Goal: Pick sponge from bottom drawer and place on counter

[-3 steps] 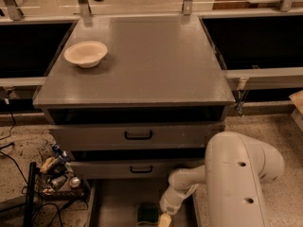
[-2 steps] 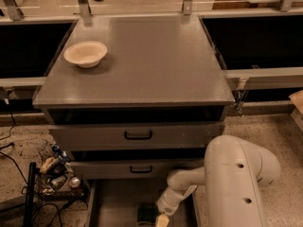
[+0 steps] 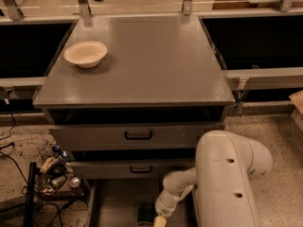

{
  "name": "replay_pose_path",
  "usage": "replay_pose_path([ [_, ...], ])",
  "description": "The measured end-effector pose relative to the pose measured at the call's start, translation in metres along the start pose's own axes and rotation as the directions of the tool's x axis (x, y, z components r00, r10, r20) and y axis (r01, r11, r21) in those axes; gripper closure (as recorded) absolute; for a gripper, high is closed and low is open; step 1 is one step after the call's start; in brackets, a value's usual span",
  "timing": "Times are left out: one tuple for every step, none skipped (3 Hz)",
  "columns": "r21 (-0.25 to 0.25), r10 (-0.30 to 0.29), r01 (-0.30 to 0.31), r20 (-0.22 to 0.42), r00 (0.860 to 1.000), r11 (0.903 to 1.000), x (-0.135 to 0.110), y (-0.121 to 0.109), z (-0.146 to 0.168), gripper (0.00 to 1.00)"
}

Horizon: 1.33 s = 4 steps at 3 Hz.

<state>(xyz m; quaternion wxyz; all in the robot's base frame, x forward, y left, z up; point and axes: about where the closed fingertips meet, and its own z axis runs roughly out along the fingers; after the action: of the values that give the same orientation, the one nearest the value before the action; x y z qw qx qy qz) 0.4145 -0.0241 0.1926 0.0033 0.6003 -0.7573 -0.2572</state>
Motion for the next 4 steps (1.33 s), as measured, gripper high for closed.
replay_pose_path([
  [0.030, 0.014, -0.013, -0.028, 1.000, 0.9995, -0.005, -0.003, 0.000, 0.00],
  [0.033, 0.015, -0.014, -0.031, 0.999, 0.9994, -0.005, -0.003, 0.000, 0.00],
  [-0.011, -0.014, 0.014, 0.001, 1.000, 0.9998, -0.007, 0.003, 0.015, 0.00],
  [-0.043, -0.015, 0.016, 0.005, 1.000, 0.9989, -0.027, -0.012, 0.038, 0.00],
])
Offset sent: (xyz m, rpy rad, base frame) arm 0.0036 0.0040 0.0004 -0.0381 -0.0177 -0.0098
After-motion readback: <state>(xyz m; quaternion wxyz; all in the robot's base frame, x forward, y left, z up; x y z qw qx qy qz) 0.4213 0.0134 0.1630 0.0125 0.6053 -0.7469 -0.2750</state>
